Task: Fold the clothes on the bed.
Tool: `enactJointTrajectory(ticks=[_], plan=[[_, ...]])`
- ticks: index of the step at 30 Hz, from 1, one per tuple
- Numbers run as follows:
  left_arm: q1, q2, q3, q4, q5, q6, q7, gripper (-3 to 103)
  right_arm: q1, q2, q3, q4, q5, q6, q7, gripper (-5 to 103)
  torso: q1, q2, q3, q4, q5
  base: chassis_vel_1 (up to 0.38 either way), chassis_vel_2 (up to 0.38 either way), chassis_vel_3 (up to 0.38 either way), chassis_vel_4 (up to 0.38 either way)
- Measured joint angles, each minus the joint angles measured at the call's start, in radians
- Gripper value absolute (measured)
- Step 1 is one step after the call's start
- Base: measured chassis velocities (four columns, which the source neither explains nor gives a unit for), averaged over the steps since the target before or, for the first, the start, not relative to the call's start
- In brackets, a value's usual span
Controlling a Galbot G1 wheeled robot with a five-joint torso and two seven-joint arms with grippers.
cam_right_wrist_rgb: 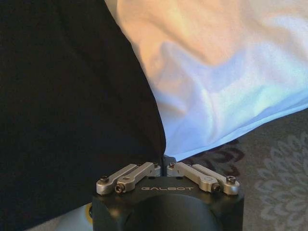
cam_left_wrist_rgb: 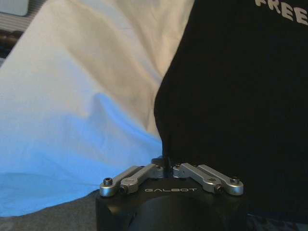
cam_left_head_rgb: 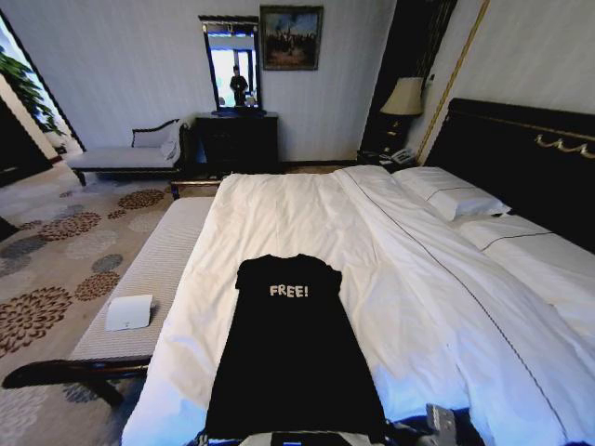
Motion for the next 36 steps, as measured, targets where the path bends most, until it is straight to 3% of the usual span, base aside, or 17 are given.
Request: enactJointTrajectory(ticks=[3, 5, 9, 10, 14, 15, 17, 19, 20, 24, 29, 36], plan=[[0.010, 0.001, 0.007, -0.002, 0.004, 0.012, 0.000, 24, -0.009, -0.004, 0.000, 0.003, 0.000, 0.000, 0.001, 16, 0.000, 0.000, 0.000, -0.0001, -0.0001, 0.000, 0.000, 0.000, 0.000], [0.019, 0.001, 0.008, -0.004, 0.011, 0.012, 0.000, 24, -0.013, -0.008, 0.000, 0.005, -0.002, 0.000, 0.000, 16, 0.000, 0.000, 0.000, -0.0001, -0.0001, 0.000, 0.000, 0.000, 0.000], [0.051, -0.004, -0.009, -0.018, 0.032, -0.007, 0.000, 45, -0.015, -0.002, 0.008, 0.017, -0.025, 0.000, 0.000, 37, 0.000, 0.000, 0.000, 0.0000, 0.0000, 0.000, 0.000, 0.000, 0.000], [0.051, -0.004, -0.009, -0.018, 0.032, -0.007, 0.000, 45, -0.015, -0.002, 0.008, 0.017, -0.025, 0.000, 0.000, 37, 0.000, 0.000, 0.000, 0.0000, 0.0000, 0.000, 0.000, 0.000, 0.000], [0.049, -0.020, -0.066, -0.061, 0.034, -0.035, 0.000, 61, 0.050, 0.005, 0.083, 0.078, -0.126, 0.046, -0.009, 54, 0.000, 0.000, 0.000, -0.0003, 0.0003, 0.000, 0.000, 0.000, 0.000], [0.049, -0.020, -0.066, -0.061, 0.034, -0.035, 0.000, 61, 0.050, 0.005, 0.083, 0.078, -0.126, 0.046, -0.009, 54, 0.000, 0.000, 0.000, -0.0003, 0.0003, 0.000, 0.000, 0.000, 0.000], [0.025, -0.014, -0.087, -0.089, 0.022, -0.037, 0.000, 72, 0.106, -0.041, 0.152, 0.131, -0.152, 0.077, -0.012, 65, 0.000, 0.000, 0.000, 0.0002, 0.0000, 0.000, 0.000, 0.000, 0.000], [-0.010, 0.012, -0.099, -0.113, 0.013, -0.037, -0.001, 77, 0.156, -0.115, 0.216, 0.195, -0.135, 0.090, -0.016, 70, 0.000, 0.000, 0.000, 0.0004, -0.0003, 0.000, 0.000, 0.000, 0.000], [-0.010, 0.012, -0.099, -0.113, 0.013, -0.037, -0.001, 77, 0.156, -0.115, 0.216, 0.195, -0.135, 0.090, -0.016, 70, 0.000, 0.000, 0.000, 0.0004, -0.0003, 0.000, 0.000, 0.000, 0.000], [-0.090, 0.080, -0.134, -0.137, -0.026, -0.031, -0.006, 97, 0.243, -0.207, 0.286, 0.226, -0.149, 0.110, -0.030, 91, 0.000, 0.000, 0.000, -0.0002, 0.0001, 0.000, 0.000, 0.000, 0.000], [-0.157, 0.137, -0.171, -0.125, -0.117, -0.038, 0.008, 100, 0.403, -0.266, 0.306, 0.226, -0.202, 0.106, -0.043, 100, 0.000, 0.000, 0.000, 0.0003, -0.0002, 0.000, 0.000, 0.000, 0.000], [-0.176, 0.218, -0.264, -0.089, -0.199, -0.077, 0.032, 100, 0.521, -0.293, 0.299, 0.225, -0.260, 0.074, -0.098, 100, 0.000, 0.000, 0.000, -0.0001, -0.0001, 0.000, 0.000, 0.000, 0.000]])
